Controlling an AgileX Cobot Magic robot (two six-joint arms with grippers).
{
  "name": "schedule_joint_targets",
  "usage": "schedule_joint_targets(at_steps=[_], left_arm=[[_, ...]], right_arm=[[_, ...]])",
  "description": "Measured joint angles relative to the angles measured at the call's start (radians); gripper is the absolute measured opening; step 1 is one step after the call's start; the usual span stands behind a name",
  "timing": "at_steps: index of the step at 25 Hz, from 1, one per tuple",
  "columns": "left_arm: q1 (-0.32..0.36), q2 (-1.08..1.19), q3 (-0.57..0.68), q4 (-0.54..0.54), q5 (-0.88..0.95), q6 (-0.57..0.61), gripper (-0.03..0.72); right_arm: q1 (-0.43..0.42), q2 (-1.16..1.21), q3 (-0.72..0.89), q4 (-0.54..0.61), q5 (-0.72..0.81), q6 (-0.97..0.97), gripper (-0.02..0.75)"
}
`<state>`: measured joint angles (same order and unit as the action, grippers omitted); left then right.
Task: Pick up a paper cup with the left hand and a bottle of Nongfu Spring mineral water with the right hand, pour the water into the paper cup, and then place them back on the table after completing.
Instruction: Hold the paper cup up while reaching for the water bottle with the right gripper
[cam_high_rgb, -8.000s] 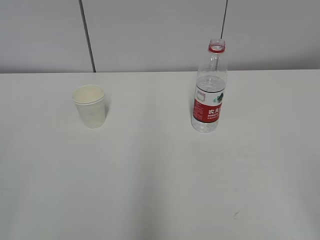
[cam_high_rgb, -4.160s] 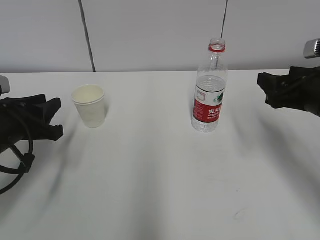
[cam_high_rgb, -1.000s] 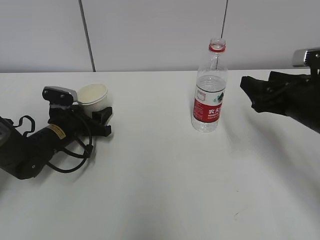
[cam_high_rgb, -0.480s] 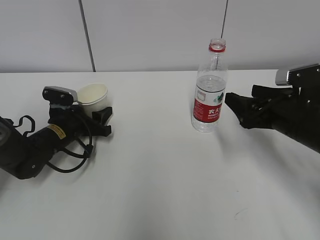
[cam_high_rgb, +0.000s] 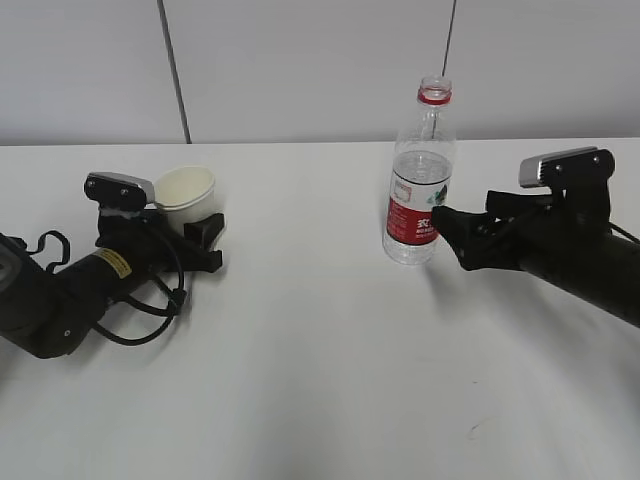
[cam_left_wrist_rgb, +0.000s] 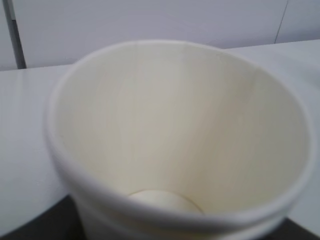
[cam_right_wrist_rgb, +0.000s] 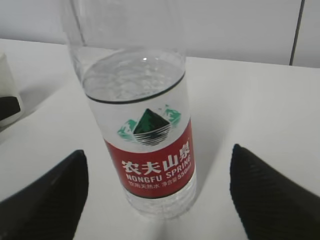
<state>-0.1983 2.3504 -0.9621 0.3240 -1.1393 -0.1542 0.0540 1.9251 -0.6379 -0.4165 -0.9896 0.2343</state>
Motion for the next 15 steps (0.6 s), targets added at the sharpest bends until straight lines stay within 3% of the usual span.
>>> schedule_joint_targets(at_steps=[7, 15], left_arm=[[0.000, 0.000, 0.000, 0.000, 0.000, 0.000, 0.391], [0.000, 0.000, 0.000, 0.000, 0.000, 0.000, 0.389]], right_arm=[[0.004, 0.071, -0.066, 0.000, -0.075, 0.034, 0.662], [0.055, 0.107, -0.146, -0.004, -0.049, 0.063, 0.662]])
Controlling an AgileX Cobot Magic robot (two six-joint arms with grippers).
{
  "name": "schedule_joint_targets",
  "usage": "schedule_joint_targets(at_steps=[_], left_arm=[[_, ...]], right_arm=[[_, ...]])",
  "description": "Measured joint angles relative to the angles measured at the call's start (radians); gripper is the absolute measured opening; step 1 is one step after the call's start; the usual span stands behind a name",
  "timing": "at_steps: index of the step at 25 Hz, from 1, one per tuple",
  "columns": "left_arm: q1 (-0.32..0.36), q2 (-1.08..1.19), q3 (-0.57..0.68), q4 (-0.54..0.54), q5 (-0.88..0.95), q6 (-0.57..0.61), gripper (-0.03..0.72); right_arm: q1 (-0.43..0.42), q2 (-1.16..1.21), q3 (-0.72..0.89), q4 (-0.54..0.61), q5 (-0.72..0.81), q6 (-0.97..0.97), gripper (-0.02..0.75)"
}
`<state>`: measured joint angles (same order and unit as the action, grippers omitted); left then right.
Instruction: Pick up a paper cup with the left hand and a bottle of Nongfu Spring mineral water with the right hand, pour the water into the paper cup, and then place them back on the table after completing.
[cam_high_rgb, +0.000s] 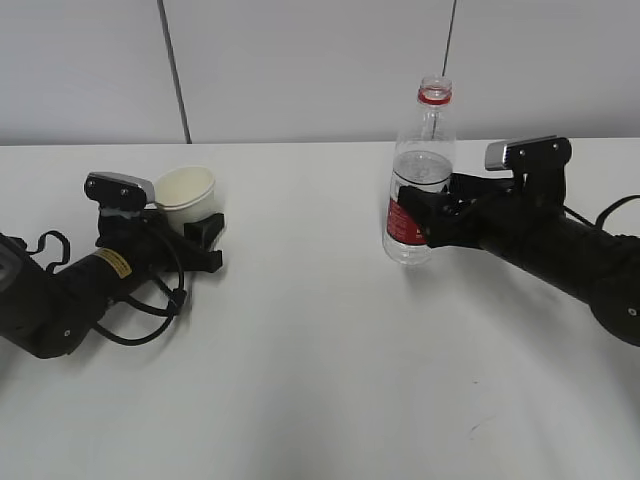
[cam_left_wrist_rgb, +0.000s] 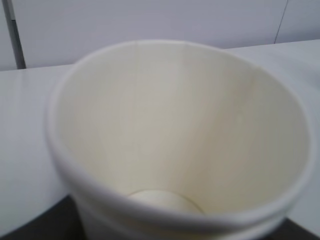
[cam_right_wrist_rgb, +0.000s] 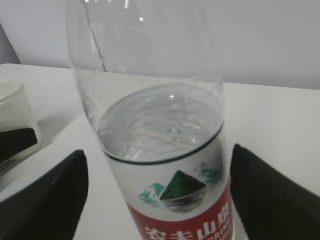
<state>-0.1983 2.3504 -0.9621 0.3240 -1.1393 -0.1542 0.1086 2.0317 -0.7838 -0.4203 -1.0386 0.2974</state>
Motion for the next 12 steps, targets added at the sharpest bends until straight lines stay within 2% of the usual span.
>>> schedule_joint_targets(at_steps=[12], left_arm=[[0.000, 0.000, 0.000, 0.000, 0.000, 0.000, 0.389]], right_arm=[[0.007, 0.143, -0.152, 0.015, 0.009, 0.006, 0.662]])
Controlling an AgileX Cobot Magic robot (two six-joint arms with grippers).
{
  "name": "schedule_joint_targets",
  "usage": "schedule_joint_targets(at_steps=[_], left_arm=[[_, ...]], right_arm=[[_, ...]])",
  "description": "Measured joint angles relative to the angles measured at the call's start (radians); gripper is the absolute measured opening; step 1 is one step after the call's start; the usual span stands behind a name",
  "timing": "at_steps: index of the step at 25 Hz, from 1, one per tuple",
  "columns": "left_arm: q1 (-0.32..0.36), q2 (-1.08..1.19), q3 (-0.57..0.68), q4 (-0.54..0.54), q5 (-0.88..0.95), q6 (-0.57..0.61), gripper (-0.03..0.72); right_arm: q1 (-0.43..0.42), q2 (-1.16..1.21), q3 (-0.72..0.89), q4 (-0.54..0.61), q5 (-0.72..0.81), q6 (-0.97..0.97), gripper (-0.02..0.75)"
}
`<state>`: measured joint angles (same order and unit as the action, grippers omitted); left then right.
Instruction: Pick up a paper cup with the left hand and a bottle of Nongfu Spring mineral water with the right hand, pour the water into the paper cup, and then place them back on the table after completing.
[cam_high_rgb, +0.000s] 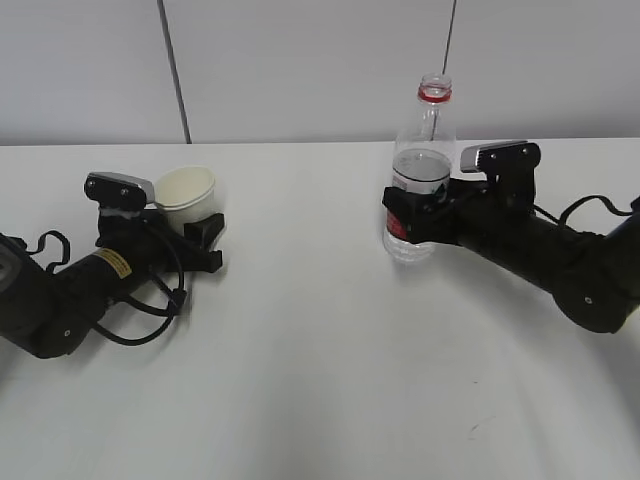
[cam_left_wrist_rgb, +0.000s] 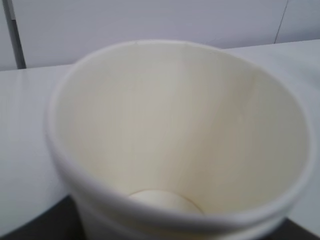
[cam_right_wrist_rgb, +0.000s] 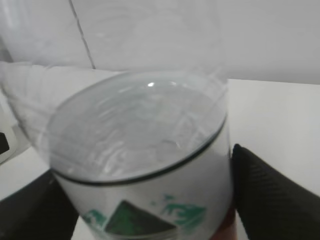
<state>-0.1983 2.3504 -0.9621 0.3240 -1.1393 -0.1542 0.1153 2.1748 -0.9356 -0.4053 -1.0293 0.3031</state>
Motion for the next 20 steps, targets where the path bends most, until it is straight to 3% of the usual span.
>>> schedule_joint_targets(at_steps=[5, 9, 14, 20], left_arm=[[0.000, 0.000, 0.000, 0.000, 0.000, 0.000, 0.389], [0.000, 0.000, 0.000, 0.003, 0.000, 0.000, 0.389], [0.000, 0.000, 0.000, 0.066, -0.002, 0.000, 0.388], [-0.012, -0.002, 0.000, 0.156, -0.005, -0.016, 0.388]], right_arm=[[0.000, 0.031, -0.033, 0.000, 0.000, 0.000, 0.651], [0.000, 0.031, -0.034, 0.002, 0.000, 0.000, 0.570], [0.000, 0.031, -0.034, 0.004, -0.002, 0.000, 0.477], [0.000, 0.033, -0.034, 0.012, -0.010, 0.000, 0.461]])
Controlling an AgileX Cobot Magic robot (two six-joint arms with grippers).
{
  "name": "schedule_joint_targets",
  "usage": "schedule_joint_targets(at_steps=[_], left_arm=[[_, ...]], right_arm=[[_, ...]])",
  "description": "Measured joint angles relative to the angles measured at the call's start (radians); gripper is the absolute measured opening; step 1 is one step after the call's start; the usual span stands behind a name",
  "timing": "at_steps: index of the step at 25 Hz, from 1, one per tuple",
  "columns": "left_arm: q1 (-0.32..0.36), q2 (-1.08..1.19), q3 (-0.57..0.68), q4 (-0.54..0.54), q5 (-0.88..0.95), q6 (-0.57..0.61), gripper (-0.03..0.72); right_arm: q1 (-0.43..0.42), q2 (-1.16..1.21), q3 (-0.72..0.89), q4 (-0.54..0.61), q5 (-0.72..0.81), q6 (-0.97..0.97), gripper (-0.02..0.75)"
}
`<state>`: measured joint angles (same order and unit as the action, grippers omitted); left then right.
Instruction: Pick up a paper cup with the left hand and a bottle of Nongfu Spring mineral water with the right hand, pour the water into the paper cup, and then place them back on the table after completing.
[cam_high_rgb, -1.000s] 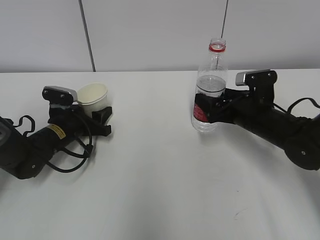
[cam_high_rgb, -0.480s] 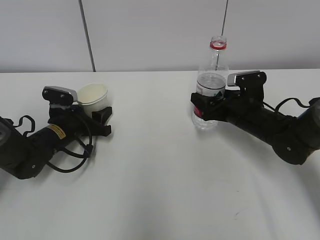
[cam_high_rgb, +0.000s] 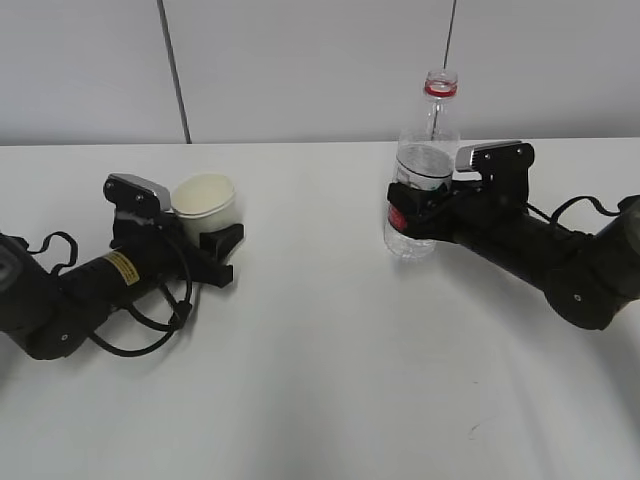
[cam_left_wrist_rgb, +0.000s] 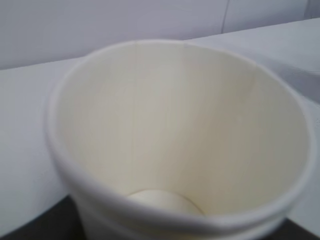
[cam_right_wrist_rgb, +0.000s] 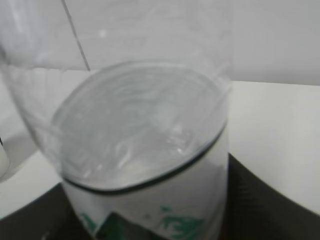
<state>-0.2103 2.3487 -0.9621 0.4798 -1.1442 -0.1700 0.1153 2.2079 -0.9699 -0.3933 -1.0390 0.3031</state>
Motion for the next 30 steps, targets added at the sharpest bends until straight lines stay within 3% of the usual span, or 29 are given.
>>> schedule_joint_targets(at_steps=[8, 12, 23, 30], left_arm=[[-0.124, -0.010, 0.000, 0.024, 0.004, -0.004, 0.388], [-0.170, -0.010, 0.000, 0.026, 0.005, -0.005, 0.387], [-0.239, -0.019, -0.002, 0.008, 0.008, -0.051, 0.387], [-0.279, -0.019, -0.002, 0.010, 0.008, -0.056, 0.387]], right_arm=[[0.000, 0.002, 0.000, 0.020, -0.003, -0.065, 0.459], [0.000, -0.035, 0.000, 0.014, 0.077, -0.147, 0.458], [0.000, -0.141, 0.000, -0.058, 0.292, -0.406, 0.457], [0.000, -0.180, 0.000, -0.060, 0.319, -0.619, 0.457]])
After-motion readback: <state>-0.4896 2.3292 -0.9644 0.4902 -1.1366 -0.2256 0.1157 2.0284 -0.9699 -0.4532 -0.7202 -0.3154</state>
